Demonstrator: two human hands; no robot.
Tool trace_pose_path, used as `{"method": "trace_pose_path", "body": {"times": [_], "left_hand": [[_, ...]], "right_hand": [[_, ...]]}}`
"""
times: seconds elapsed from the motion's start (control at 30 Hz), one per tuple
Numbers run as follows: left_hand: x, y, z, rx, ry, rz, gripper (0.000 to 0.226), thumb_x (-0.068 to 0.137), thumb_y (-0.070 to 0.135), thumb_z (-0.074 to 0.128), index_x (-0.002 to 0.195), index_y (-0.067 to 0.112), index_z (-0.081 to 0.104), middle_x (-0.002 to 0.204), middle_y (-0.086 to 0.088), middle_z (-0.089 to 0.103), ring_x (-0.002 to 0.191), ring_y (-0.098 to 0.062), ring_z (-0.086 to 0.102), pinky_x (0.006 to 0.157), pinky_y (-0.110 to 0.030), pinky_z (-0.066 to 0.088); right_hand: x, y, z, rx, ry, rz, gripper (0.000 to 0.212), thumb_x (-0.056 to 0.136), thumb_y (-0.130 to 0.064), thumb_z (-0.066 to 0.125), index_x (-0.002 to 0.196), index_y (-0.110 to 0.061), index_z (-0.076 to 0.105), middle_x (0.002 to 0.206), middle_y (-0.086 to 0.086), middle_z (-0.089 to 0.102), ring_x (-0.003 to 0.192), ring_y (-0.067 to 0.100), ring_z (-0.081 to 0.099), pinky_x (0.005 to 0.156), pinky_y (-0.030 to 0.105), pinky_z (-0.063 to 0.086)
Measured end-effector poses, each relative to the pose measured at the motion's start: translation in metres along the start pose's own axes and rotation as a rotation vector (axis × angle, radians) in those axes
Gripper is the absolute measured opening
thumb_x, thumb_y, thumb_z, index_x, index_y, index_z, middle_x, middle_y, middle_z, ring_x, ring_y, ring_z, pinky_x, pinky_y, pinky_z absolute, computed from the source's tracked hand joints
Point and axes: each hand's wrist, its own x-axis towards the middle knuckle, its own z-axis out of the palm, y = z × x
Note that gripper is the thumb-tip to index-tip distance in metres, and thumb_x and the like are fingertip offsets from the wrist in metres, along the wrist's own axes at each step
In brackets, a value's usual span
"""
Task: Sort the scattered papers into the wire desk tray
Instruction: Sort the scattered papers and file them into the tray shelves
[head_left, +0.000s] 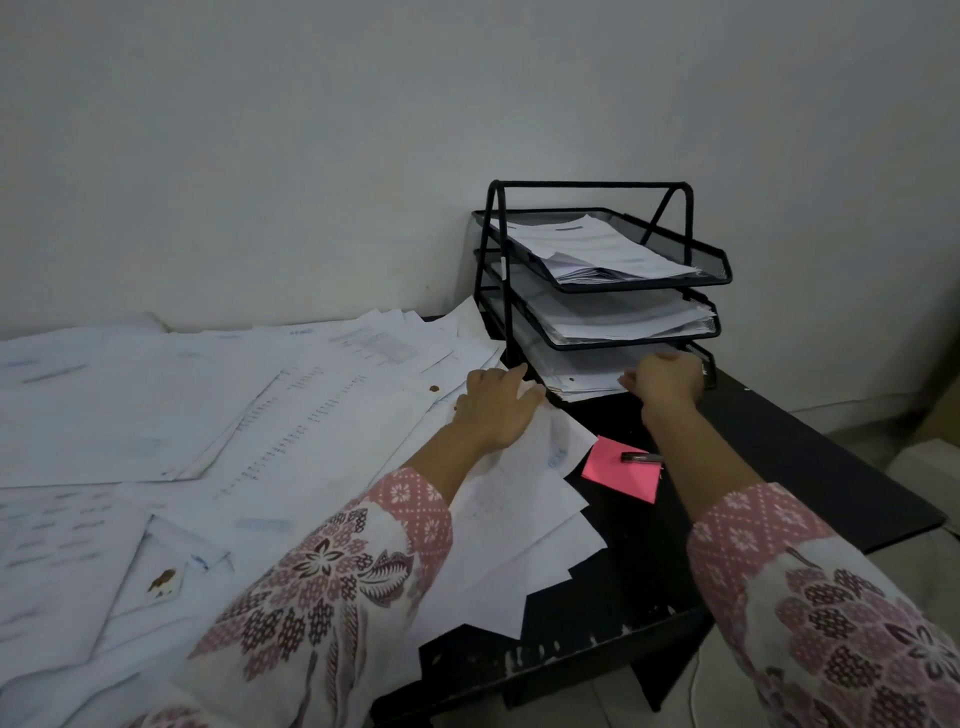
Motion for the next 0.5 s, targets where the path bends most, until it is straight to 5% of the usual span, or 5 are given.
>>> {"method": "trace_pose_path", "body": {"times": [0.13, 0.23, 0.43, 0.5], "left_hand": [[-0.020, -0.032, -0.018, -0.061, 0.109, 0.009, 0.047, 0.097, 0.036, 0.043, 0.141, 0.019, 0.037, 0.142, -0.007, 0.041, 0.136, -0.026, 0.023, 0.108, -0.041, 0.028], [-0.037, -0.064, -0.041, -0.023, 0.181, 0.003, 0.044, 0.095, 0.031, 0.050, 0.136, 0.018, 0.043, 0.134, -0.008, 0.048, 0.130, -0.026, 0.032, 0.102, -0.038, 0.034], [-0.073, -0.133, -0.089, 0.089, 0.281, -0.156, 0.040, 0.089, 0.027, 0.058, 0.128, 0.017, 0.052, 0.130, -0.009, 0.053, 0.126, -0.028, 0.041, 0.101, -0.040, 0.037], [-0.085, -0.154, -0.103, 0.129, 0.317, -0.207, 0.039, 0.088, 0.027, 0.060, 0.125, 0.017, 0.055, 0.129, -0.009, 0.055, 0.125, -0.030, 0.043, 0.101, -0.040, 0.038]], "right_hand": [[-0.018, 0.006, 0.027, -0.089, -0.061, -0.102, 0.029, 0.089, 0.003, 0.043, 0.116, -0.004, 0.050, 0.078, 0.003, 0.051, 0.057, 0.015, 0.053, 0.074, 0.035, 0.054], [-0.043, 0.014, 0.050, -0.194, -0.195, -0.147, 0.019, 0.089, -0.001, 0.047, 0.105, -0.010, 0.053, 0.094, 0.010, 0.057, 0.062, 0.018, 0.056, 0.067, 0.033, 0.054], [-0.083, 0.046, 0.102, -0.527, -0.470, -0.252, 0.007, 0.085, -0.010, 0.058, 0.092, -0.009, 0.058, 0.103, 0.014, 0.065, 0.089, 0.027, 0.063, 0.082, 0.040, 0.055], [-0.100, 0.056, 0.114, -0.659, -0.545, -0.304, 0.011, 0.087, -0.014, 0.060, 0.096, -0.008, 0.058, 0.110, 0.012, 0.064, 0.086, 0.023, 0.060, 0.079, 0.032, 0.054]]}}
